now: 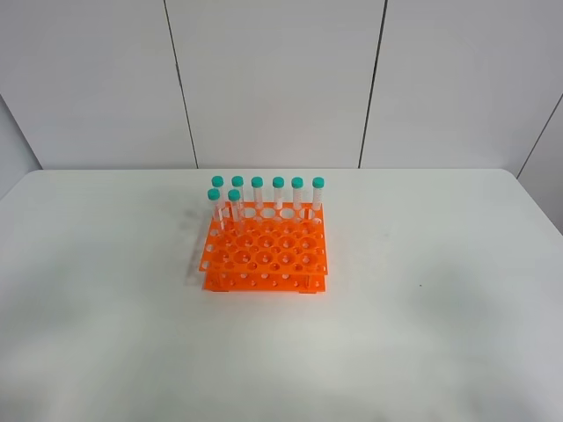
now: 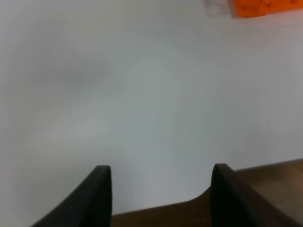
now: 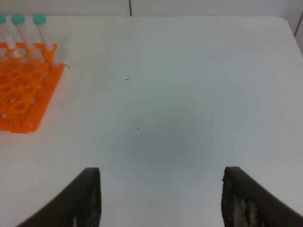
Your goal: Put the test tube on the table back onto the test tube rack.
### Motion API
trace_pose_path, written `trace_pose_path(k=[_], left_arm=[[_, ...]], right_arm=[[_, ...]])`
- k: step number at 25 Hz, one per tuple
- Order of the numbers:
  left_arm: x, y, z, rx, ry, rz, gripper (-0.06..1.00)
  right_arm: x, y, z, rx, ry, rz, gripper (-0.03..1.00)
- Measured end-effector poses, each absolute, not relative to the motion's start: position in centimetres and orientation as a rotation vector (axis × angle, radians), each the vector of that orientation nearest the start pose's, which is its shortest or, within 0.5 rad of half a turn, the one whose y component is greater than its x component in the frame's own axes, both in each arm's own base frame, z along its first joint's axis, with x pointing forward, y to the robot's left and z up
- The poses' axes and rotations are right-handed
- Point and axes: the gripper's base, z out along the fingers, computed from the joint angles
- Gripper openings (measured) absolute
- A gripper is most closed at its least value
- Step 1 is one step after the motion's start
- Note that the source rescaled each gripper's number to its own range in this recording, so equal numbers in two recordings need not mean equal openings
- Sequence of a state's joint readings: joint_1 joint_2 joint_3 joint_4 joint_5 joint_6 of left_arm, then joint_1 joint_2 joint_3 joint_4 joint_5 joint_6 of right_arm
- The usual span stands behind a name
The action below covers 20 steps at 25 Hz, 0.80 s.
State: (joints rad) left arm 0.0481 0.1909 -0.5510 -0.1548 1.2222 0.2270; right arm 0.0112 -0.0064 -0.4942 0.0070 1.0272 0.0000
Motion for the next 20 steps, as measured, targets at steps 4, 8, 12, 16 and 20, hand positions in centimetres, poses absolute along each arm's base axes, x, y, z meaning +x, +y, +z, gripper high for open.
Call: trace_pose_path(k=[4, 8, 12, 16, 20], left_arm=[[0.0, -1.3, 28.0, 0.255, 2.250, -0.065, 0.34], [-1.7, -1.3, 27.9, 0.270, 2.141, -0.056, 0.34], [-1.9, -1.3, 27.8, 0.269, 2.129, -0.054, 0.34], [-1.9, -1.3, 27.8, 0.270, 2.129, -0.054, 0.34], [-1.9, -1.3, 27.8, 0.270, 2.129, -0.054, 0.34]], right_arm=[[-0.4, 0.1, 27.8, -0.011, 2.010, 0.016, 0.59], [-0.4, 0.1, 27.8, -0.011, 2.010, 0.016, 0.59], [-0.4, 0.1, 27.8, -0.011, 2.010, 0.016, 0.59], [-0.4, 0.1, 27.8, -0.011, 2.010, 0.016, 0.59], [-0.4, 0.1, 27.8, -0.011, 2.010, 0.016, 0.59]])
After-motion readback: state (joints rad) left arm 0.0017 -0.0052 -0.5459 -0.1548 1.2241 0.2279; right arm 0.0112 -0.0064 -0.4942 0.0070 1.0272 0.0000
